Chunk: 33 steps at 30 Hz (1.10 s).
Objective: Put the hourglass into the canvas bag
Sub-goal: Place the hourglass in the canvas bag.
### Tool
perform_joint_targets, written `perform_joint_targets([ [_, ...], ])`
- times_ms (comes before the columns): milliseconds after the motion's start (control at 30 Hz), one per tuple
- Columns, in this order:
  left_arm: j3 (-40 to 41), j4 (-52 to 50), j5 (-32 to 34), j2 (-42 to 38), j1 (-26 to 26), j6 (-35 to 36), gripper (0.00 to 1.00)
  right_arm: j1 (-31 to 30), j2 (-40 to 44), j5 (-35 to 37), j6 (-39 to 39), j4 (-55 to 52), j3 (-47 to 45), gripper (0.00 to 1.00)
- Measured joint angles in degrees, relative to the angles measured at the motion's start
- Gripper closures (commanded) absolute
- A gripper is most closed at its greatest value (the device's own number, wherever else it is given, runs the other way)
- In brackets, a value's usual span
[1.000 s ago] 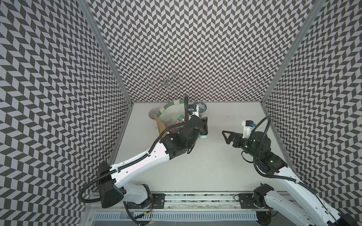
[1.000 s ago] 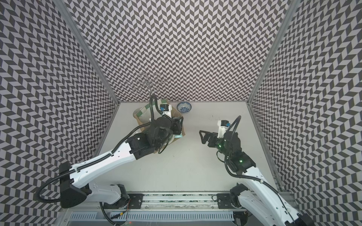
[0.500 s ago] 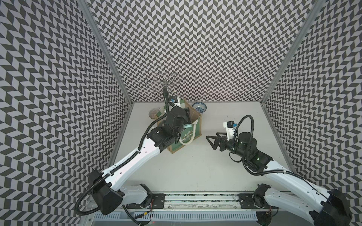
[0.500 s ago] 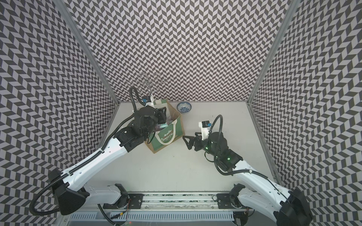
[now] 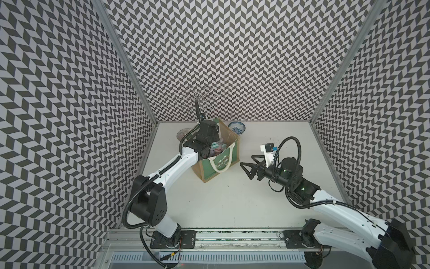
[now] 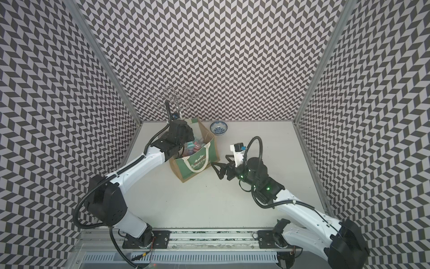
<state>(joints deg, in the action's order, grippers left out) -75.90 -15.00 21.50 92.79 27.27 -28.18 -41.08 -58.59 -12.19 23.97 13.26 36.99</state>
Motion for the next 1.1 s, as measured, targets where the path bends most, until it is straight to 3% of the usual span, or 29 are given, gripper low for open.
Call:
perform_joint_targets([
  [267, -0.17, -0.33, -0.7, 4.94, -0.79, 0.02, 0.58, 0.0, -0.83, 0.13, -0.5, 1.14, 0.0, 0.01],
  [833, -0.17, -0.46, -0.22, 5.22, -0.79, -0.79, 0.33, 0.0, -0.31, 5.64, -0.63, 2.14, 0.0, 0.01],
  [967, -0.17, -1.27, -0.44, 2.84, -0.79, -0.63, 0.27, 0.02, 0.13, 9.49, -0.72, 0.55, 0.39, 0.01],
  [1100, -0.15, -1.55, -0.59, -4.42, -0.98, 0.22, 0.16, 0.74, 0.2, 15.06, -1.18, -2.93, 2.86, 0.01],
])
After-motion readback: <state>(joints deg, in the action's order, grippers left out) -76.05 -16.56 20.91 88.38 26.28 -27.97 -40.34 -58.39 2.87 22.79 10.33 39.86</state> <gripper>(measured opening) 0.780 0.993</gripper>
